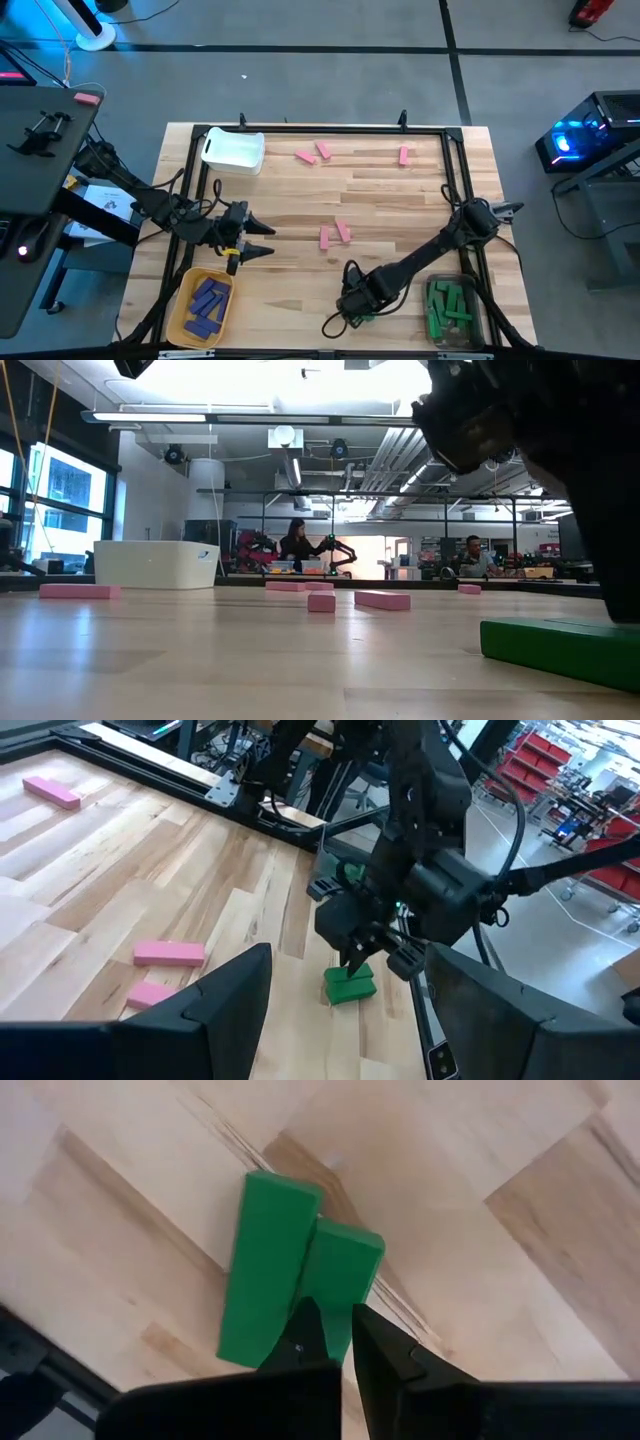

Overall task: Sort blocks
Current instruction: Put the green block into the black bin

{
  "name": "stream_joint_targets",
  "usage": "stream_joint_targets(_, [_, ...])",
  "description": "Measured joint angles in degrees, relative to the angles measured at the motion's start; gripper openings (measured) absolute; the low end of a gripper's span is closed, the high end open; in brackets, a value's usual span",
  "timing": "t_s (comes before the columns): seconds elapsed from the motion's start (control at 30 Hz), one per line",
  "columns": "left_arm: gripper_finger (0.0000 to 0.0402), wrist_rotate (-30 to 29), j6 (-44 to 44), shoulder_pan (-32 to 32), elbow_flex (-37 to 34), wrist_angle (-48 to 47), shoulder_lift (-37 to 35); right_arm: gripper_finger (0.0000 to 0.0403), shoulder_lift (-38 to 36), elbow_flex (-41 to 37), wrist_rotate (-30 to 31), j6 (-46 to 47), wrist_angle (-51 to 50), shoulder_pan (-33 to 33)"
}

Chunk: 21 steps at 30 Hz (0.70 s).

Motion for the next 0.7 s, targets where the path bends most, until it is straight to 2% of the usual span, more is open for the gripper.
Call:
stream_joint_targets(0.23, [0.0248,-0.39,-0.01,0.00,0.00,0.03,0.00,0.0000,0.52,0.11,-0.36,0.35,-1.85,0.23])
stream_joint_targets(0.5, [0.0248,-0.65,-0.03,0.00,0.00,0.04,0.00,0.0000,0.56,0.24,-0.30,-5.20,-19.80,0.38])
stream_joint_targets(0.7, [0.0248,-0.65,-0.04,0.00,0.00,0.04,0.00,0.0000,-0.47,5.23,-0.68,-9.50,-25.60,1.07])
